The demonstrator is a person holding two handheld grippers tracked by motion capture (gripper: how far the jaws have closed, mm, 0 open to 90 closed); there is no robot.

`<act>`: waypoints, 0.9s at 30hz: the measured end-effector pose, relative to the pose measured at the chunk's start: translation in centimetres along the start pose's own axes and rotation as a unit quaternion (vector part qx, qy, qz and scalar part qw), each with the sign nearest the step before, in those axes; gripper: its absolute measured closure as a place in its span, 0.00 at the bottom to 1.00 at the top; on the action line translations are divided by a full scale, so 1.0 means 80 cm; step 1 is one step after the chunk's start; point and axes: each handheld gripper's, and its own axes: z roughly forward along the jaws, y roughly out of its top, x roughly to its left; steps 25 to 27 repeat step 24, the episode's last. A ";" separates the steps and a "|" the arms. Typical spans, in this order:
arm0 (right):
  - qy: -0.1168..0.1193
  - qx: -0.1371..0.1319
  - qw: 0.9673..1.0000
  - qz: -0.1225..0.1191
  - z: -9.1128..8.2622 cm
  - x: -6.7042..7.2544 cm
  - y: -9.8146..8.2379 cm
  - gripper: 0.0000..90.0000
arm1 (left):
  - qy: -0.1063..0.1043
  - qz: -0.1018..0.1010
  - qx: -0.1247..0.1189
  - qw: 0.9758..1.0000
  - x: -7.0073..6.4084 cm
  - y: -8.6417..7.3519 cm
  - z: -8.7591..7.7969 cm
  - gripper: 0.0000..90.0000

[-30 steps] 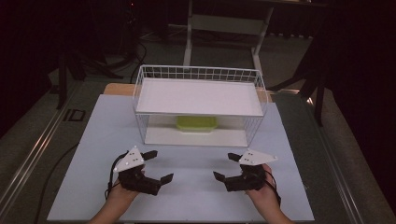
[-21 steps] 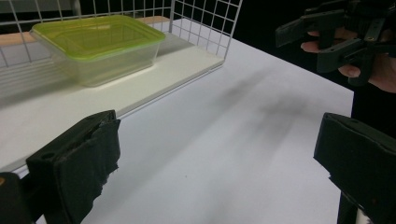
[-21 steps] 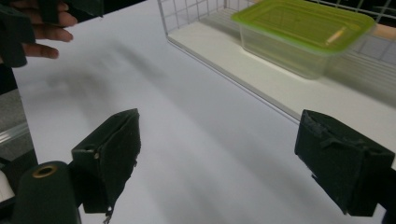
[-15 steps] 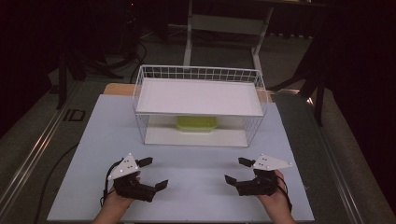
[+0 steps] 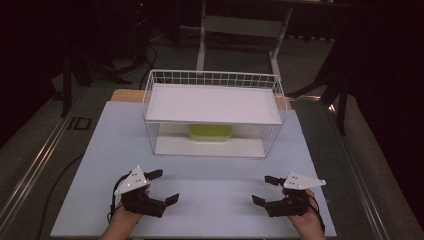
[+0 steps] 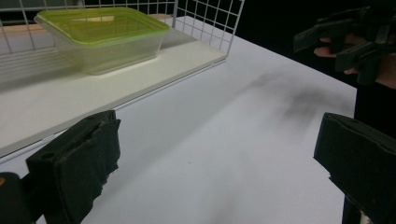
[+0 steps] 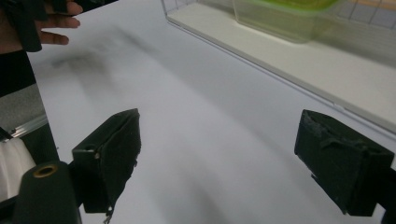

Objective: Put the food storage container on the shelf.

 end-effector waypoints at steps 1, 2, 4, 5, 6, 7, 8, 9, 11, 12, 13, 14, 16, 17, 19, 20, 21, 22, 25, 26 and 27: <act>0.000 0.003 1.000 0.002 0.000 -0.003 -0.002 0.16 | 0.000 0.001 0.000 1.000 0.000 0.000 0.001 0.01; 0.005 0.003 1.000 0.004 0.000 -0.006 -0.004 0.16 | -0.002 0.001 0.000 1.000 0.000 0.000 0.001 0.01; 0.000 0.011 1.000 -0.002 0.000 -0.009 -0.007 0.16 | -0.001 0.003 0.002 1.000 0.000 -0.002 0.002 0.01; 0.003 0.010 1.000 -0.001 0.000 -0.010 -0.008 0.16 | -0.002 0.004 0.003 1.000 0.000 -0.003 0.003 0.01; 0.007 0.012 1.000 -0.001 0.000 -0.012 -0.009 0.16 | -0.003 0.006 0.006 1.000 0.000 -0.004 0.004 0.01; 0.006 0.016 1.000 -0.006 0.000 -0.013 -0.010 0.16 | -0.002 0.009 0.008 1.000 0.000 -0.005 0.004 0.01; 0.006 0.019 1.000 -0.012 0.001 -0.014 -0.011 0.16 | -0.003 0.009 0.008 1.000 0.000 -0.006 0.005 0.01; 0.006 0.023 1.000 -0.015 0.001 -0.015 -0.012 0.16 | -0.003 0.009 0.009 1.000 0.001 -0.006 0.005 0.01; 0.002 0.025 1.000 -0.016 0.000 -0.018 -0.013 0.16 | 0.003 0.020 0.014 1.000 0.001 -0.005 0.006 0.01; 0.002 0.025 1.000 -0.013 0.000 -0.020 -0.014 0.16 | 0.006 0.028 0.017 0.999 0.000 -0.005 0.007 0.01; 0.002 0.025 1.000 -0.012 0.000 -0.022 -0.015 0.16 | 0.008 0.038 0.020 0.999 -0.001 -0.004 0.008 0.01; 0.001 0.027 1.000 -0.008 0.000 -0.025 -0.016 0.17 | 0.008 0.042 0.022 0.999 -0.002 -0.004 0.009 0.01; 0.003 0.025 1.000 0.000 0.000 -0.028 -0.017 0.17 | 0.004 0.041 0.024 0.999 -0.002 -0.005 0.011 0.01; 0.002 0.026 1.000 0.001 0.000 -0.029 -0.017 0.17 | 0.001 0.040 0.026 0.999 -0.002 -0.006 0.012 0.01; 0.000 0.026 1.000 -0.001 0.000 -0.030 -0.018 0.17 | 0.000 0.039 0.029 0.999 -0.001 -0.007 0.014 0.01; -0.001 0.027 1.000 -0.002 0.000 -0.030 -0.018 0.17 | -0.001 0.035 0.029 0.999 -0.001 -0.008 0.014 0.01; -0.003 0.027 1.000 -0.004 0.000 -0.030 -0.018 0.17 | -0.002 0.034 0.029 0.999 0.000 -0.008 0.014 0.01; -0.003 0.028 1.000 -0.005 0.000 -0.030 -0.018 0.17 | -0.003 0.032 0.028 0.999 0.001 -0.008 0.014 0.01; -0.004 0.029 1.000 -0.006 0.001 -0.030 -0.018 0.17 | -0.003 0.025 0.025 0.999 0.002 -0.009 0.014 0.01; -0.004 0.029 1.000 -0.006 0.001 -0.030 -0.018 0.17 | -0.003 0.025 0.025 0.999 0.002 -0.009 0.014 0.01; -0.004 0.029 1.000 -0.006 0.001 -0.030 -0.018 0.17 | -0.003 0.025 0.025 0.999 0.002 -0.009 0.014 0.01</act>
